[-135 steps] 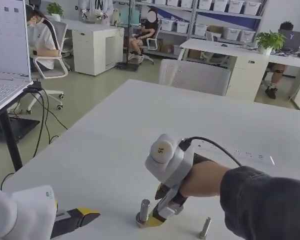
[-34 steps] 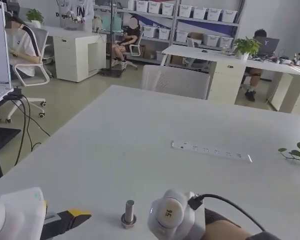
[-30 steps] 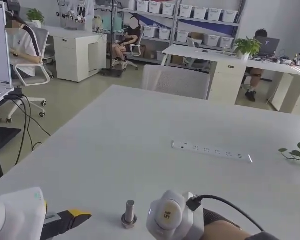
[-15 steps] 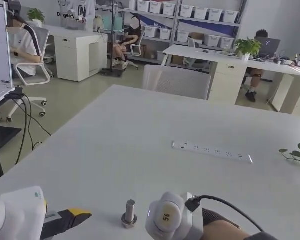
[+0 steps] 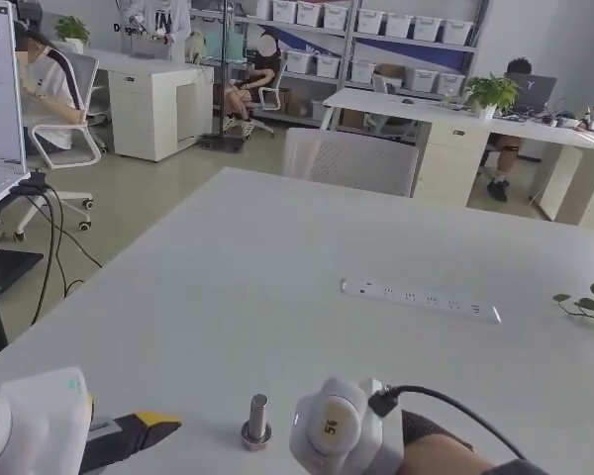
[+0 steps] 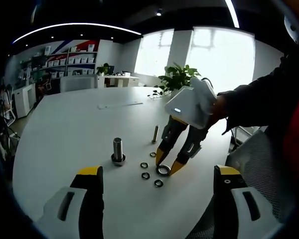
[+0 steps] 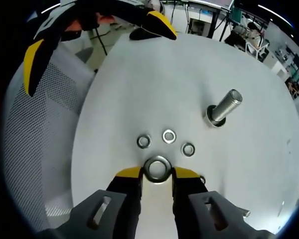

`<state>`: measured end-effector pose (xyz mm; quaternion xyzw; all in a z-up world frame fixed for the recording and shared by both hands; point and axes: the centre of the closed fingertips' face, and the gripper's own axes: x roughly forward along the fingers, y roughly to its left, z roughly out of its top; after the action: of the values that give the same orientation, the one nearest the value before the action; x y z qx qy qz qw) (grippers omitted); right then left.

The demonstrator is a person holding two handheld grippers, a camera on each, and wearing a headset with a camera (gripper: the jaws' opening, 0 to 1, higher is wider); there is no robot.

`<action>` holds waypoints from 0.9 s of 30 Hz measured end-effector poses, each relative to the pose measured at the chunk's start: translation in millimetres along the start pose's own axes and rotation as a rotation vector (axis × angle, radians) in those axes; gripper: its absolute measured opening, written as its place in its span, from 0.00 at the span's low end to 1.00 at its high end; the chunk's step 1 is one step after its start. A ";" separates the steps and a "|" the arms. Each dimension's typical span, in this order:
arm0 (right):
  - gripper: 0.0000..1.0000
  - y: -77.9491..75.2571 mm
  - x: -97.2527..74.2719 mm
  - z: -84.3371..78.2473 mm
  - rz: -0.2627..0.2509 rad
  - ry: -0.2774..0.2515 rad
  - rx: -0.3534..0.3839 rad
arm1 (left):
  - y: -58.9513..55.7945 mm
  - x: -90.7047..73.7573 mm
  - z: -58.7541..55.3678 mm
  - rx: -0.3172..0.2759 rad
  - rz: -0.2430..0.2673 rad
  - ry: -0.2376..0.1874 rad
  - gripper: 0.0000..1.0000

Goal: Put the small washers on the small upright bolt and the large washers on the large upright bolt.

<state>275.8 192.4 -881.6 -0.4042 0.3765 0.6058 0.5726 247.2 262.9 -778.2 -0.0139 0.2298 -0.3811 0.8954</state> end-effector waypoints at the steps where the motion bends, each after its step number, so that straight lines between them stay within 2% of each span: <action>1: 0.23 -0.5 -0.2 -0.2 -0.002 0.002 -0.001 | -0.2 -0.2 -0.2 -0.001 -0.002 0.001 0.92; 11: 0.23 0.0 -2.8 -1.9 0.002 0.014 0.000 | 0.2 -1.0 -0.8 0.000 0.001 0.001 0.91; 27: 0.22 -6.7 -19.0 3.6 -0.018 0.019 -0.010 | -0.6 -0.9 0.3 0.003 -0.005 0.002 0.91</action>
<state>282.7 188.7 -862.6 -0.4161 0.3751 0.5987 0.5725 246.3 263.1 -777.4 -0.0130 0.2302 -0.3836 0.8943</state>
